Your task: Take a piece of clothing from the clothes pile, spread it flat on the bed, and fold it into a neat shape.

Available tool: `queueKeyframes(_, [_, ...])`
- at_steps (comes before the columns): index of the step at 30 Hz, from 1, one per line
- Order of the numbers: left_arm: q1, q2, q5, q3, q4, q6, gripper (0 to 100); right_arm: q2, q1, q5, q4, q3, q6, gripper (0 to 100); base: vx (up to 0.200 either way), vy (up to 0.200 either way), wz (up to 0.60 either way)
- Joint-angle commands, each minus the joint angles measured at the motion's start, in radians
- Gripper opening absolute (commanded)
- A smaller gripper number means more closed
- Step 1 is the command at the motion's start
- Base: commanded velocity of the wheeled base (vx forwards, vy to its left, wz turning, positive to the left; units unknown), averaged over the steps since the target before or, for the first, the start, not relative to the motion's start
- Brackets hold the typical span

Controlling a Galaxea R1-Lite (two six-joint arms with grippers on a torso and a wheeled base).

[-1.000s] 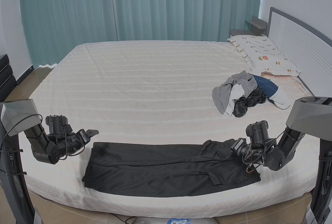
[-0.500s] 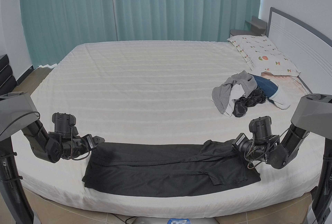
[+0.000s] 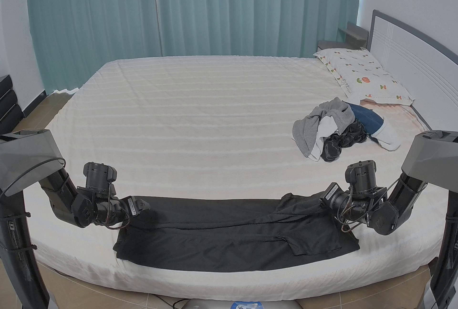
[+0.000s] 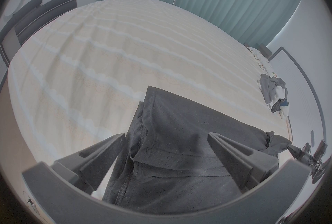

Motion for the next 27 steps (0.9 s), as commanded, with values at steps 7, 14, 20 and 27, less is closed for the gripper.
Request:
queueKeyframes(7, [0.004,0.049,0.012,-0.009,0.007,0.042,0,0.004,0.0,0.002,0.0,0.003,0.0,0,0.0,0.0,0.0])
queueKeyframes(14, [0.007,0.046,0.045,-0.009,0.007,0.045,0,0.004,0.0,0.002,0.0,0.002,0.0,0,0.0,0.0,0.0])
queueKeyframes(20, [0.036,0.018,0.041,-0.023,-0.007,0.037,0,-0.003,-0.003,0.003,-0.005,-0.015,0.0,0,0.0,0.0,0.0])
queueKeyframes(27, [0.059,0.005,0.04,-0.115,-0.091,-0.162,0,0.006,-0.017,-0.001,-0.091,-0.081,-0.01,0,0.0,0.0,0.0])
